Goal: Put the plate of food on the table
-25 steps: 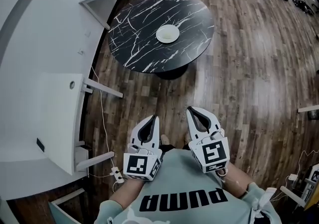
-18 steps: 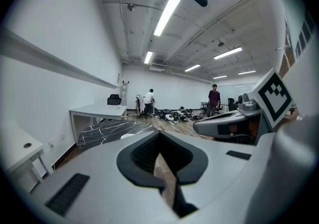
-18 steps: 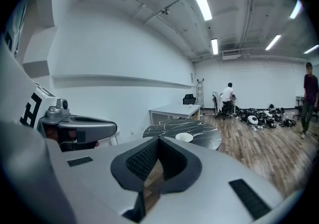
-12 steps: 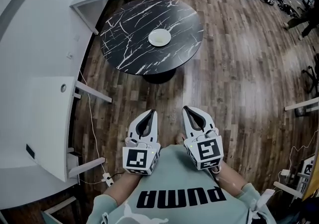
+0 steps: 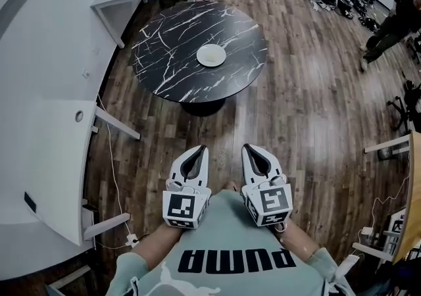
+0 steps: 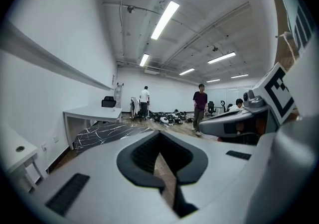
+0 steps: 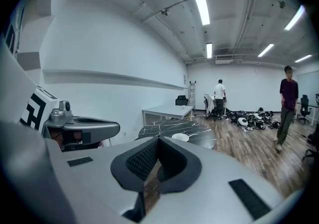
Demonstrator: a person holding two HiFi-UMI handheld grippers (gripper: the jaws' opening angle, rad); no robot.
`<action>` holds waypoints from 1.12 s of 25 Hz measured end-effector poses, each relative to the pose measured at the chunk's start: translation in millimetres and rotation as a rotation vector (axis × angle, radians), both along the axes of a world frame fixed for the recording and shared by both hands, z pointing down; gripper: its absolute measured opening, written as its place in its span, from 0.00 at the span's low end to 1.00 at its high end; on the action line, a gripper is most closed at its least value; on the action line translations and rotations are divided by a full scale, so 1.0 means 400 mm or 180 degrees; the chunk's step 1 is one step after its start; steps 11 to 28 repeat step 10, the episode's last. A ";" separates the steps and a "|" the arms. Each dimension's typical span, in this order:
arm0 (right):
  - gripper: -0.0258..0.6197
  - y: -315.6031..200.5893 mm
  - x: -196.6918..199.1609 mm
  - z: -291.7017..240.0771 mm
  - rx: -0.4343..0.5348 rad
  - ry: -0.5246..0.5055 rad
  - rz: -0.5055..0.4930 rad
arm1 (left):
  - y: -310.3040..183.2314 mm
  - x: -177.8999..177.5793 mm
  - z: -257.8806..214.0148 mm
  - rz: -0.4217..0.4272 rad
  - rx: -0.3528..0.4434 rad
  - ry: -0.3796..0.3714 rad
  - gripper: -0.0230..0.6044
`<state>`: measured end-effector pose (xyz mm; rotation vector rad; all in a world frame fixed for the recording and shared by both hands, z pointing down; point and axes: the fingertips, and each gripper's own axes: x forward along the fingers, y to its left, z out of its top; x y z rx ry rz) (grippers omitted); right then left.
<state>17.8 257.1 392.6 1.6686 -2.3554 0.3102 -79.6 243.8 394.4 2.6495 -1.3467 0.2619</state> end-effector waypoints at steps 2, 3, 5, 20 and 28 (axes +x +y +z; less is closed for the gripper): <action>0.05 -0.001 -0.004 -0.006 0.0005 0.0005 0.0028 | 0.001 -0.003 -0.004 0.0027 0.0003 0.0013 0.05; 0.05 0.000 -0.006 -0.008 0.0006 0.0008 0.0039 | 0.001 -0.006 -0.006 0.0034 0.0006 0.0017 0.05; 0.05 0.000 -0.012 -0.010 0.0005 0.0013 0.0053 | -0.001 -0.015 -0.007 0.0036 0.0013 0.0026 0.05; 0.05 0.000 -0.027 -0.002 -0.0023 0.0017 0.0066 | -0.003 -0.033 -0.007 0.0042 0.0025 0.0040 0.05; 0.05 0.000 -0.027 -0.002 -0.0023 0.0017 0.0066 | -0.003 -0.033 -0.007 0.0042 0.0025 0.0040 0.05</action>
